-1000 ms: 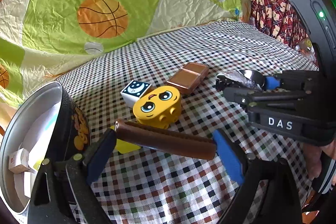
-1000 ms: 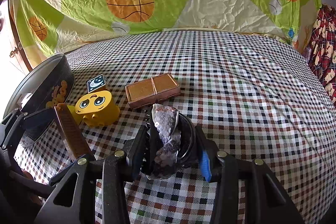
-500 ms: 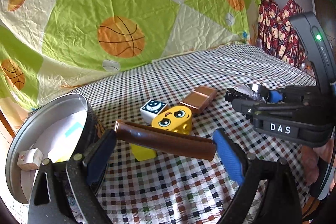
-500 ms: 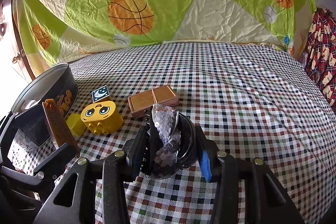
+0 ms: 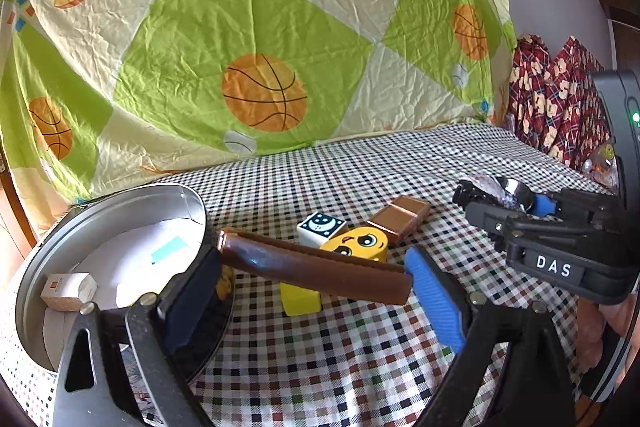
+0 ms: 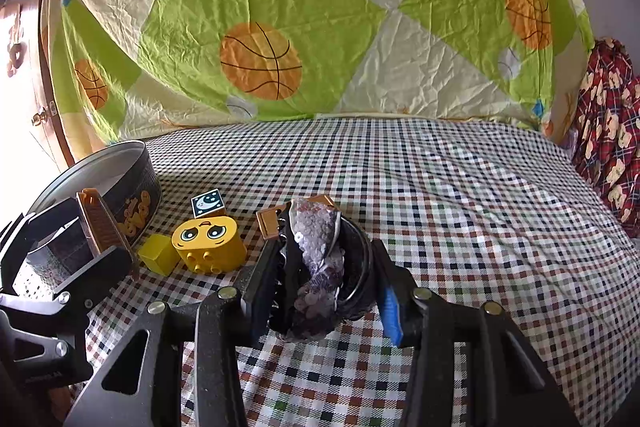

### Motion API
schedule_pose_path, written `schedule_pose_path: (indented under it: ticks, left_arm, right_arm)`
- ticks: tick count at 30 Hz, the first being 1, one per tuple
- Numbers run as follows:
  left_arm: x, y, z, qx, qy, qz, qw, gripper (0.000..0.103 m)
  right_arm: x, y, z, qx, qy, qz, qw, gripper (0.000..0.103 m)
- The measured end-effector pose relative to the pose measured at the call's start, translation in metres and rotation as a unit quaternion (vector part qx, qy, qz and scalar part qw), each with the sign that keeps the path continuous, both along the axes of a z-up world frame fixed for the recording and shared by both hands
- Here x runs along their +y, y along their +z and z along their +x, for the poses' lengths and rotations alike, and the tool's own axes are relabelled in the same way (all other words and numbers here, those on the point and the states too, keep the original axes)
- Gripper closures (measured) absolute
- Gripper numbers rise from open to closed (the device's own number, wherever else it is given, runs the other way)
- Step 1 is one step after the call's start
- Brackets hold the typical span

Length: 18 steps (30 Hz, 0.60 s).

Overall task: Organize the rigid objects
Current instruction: 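Lift the comb with the left tool while the right tool carries the geode toward the tin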

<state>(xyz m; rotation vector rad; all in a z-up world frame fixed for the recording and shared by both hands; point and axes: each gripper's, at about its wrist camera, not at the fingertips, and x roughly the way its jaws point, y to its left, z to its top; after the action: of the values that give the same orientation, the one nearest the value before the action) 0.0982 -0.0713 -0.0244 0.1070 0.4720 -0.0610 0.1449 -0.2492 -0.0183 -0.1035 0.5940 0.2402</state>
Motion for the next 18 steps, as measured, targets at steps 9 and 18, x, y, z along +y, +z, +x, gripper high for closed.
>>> schedule_pose_path:
  ticks: [9, 18]
  left_arm:
    - [0.001, 0.004, -0.009, -0.026, 0.012, 0.001, 0.9996, 0.009]
    - [0.008, 0.005, -0.014, -0.038, 0.024, -0.013, 0.9989, 0.009]
  right_arm:
    - [0.002, 0.005, -0.009, -0.027, 0.000, 0.001, 1.000, 0.056]
    - [0.000, 0.006, -0.015, -0.045, -0.002, 0.004, 0.999, 0.056]
